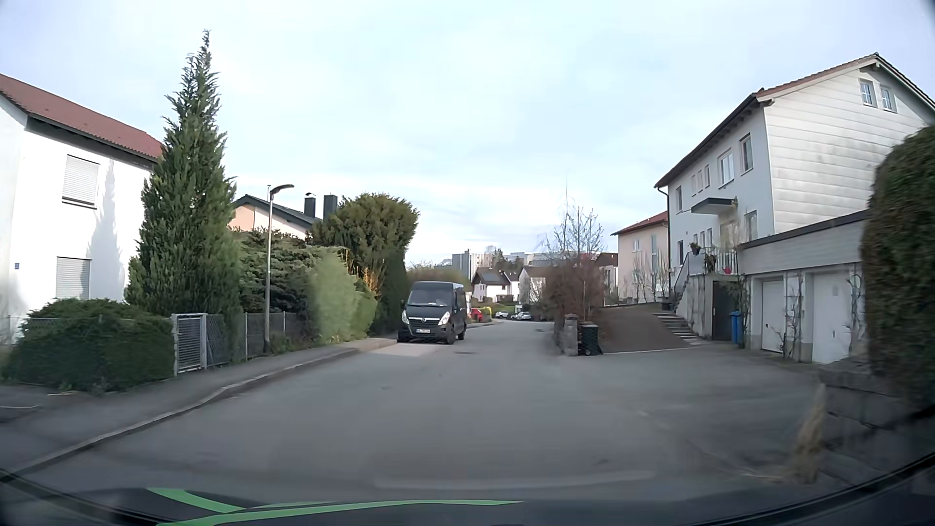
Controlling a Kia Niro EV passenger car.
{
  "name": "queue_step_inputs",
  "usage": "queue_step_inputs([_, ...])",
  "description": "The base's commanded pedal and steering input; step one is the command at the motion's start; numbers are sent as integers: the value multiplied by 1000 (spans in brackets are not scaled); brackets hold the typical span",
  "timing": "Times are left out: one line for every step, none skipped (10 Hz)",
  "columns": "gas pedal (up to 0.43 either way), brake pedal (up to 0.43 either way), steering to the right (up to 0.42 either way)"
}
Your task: Follow the waypoints while adhering to traffic rules and regulations
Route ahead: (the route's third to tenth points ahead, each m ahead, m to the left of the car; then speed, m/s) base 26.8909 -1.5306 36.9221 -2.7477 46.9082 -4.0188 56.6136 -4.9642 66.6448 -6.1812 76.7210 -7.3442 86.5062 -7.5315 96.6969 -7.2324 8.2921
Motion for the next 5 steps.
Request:
queue_step_inputs([59, 0, 12])
queue_step_inputs([59, 0, 14])
queue_step_inputs([59, 0, 15])
queue_step_inputs([59, 0, 16])
queue_step_inputs([59, 0, 17])
